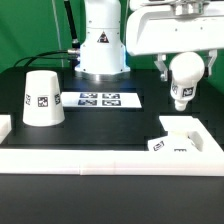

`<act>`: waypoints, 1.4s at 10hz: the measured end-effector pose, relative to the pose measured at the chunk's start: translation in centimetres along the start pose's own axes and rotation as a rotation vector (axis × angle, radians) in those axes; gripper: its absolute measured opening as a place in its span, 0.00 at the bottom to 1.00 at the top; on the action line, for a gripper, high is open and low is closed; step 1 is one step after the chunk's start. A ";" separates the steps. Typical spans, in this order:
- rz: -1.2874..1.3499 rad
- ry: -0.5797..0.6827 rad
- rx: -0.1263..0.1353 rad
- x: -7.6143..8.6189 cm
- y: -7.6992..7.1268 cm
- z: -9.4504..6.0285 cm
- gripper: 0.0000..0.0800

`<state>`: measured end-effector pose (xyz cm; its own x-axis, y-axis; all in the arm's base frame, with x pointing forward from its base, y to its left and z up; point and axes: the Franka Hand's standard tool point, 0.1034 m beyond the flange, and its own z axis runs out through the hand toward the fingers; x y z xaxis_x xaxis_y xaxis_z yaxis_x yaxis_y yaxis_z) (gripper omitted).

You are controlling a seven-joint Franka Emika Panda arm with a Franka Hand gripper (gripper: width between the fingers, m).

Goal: Assemble lamp

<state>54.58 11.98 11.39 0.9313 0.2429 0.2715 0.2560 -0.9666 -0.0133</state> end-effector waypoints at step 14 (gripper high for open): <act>-0.133 0.023 -0.006 6.4 3.0 -2.3 0.72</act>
Offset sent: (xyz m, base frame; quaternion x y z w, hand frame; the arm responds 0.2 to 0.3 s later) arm 0.0000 0.0000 0.0000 0.0000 0.0000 0.0000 1.0000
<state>60.67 10.44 15.31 0.8832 0.3669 0.2922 0.3748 -0.9266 0.0304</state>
